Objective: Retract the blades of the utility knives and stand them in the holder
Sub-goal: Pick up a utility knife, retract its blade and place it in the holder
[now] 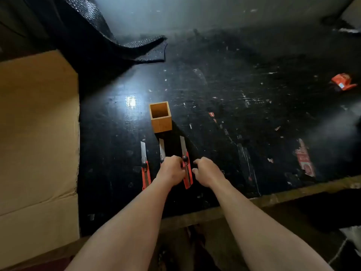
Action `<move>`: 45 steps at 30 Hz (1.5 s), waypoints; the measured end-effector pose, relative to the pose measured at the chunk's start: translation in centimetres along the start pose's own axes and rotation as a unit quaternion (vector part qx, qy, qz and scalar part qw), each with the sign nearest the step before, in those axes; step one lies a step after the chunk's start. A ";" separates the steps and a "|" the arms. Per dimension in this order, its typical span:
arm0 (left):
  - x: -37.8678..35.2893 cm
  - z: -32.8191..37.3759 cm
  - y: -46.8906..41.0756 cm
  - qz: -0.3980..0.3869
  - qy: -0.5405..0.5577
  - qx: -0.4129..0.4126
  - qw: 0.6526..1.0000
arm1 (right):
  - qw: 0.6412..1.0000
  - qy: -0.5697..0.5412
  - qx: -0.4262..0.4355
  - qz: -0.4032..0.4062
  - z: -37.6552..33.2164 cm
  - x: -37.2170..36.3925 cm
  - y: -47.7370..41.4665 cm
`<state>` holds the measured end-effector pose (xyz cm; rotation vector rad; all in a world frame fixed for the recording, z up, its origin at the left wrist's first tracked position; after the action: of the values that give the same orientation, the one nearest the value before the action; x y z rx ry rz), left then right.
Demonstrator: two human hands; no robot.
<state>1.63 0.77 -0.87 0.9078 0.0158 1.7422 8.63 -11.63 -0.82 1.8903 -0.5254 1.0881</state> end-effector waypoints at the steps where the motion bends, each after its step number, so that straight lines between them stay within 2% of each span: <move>1: -0.5 -0.4 -0.5 0.012 0.026 0.009 1.000 | 1.000 -0.007 -0.001 0.002 0.0 -0.2 -0.1; 5: -1.6 -0.2 -0.7 0.082 0.127 0.080 0.985 | 0.996 -0.080 -0.017 0.026 0.0 -1.4 0.2; 9: -2.0 -0.2 -1.2 0.098 0.177 0.125 0.971 | 0.983 -0.168 -0.058 0.045 0.4 -1.9 0.2; 12: -2.0 0.3 -1.4 0.103 0.209 0.127 0.964 | 0.965 -0.245 -0.073 0.051 0.9 -1.4 0.3; 21: 3.8 4.9 -1.9 0.089 0.294 0.038 0.951 | 0.939 -0.327 -0.004 0.108 -0.5 6.2 0.5; 29: 13.8 9.5 0.0 0.079 0.394 -0.039 0.915 | 0.915 -0.360 0.097 0.155 -6.1 15.3 0.5; 33: 18.8 11.3 1.6 0.105 0.429 -0.078 0.894 | 0.898 -0.371 0.166 0.171 -9.4 19.4 0.5; 40: 25.3 14.3 4.2 0.160 0.445 -0.162 0.866 | 0.869 -0.348 0.257 0.240 -14.9 25.5 0.5; 45: 27.6 15.6 5.3 0.185 0.399 -0.218 0.871 | 0.868 -0.266 0.280 0.313 -17.0 29.1 0.0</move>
<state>3.79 14.97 27.89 -0.1983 -0.0102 2.2477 15.82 4.44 27.94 2.6578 -1.3243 1.1908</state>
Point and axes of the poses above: each hand's wrist, its own y-axis away from the middle knuckle, its own x-axis out of the back of the hand, z = x × y, the point moved 2 cm from there along -y, towards the middle knuckle, and after that the axes turned 12 degrees about y, right-handed, at the moved point
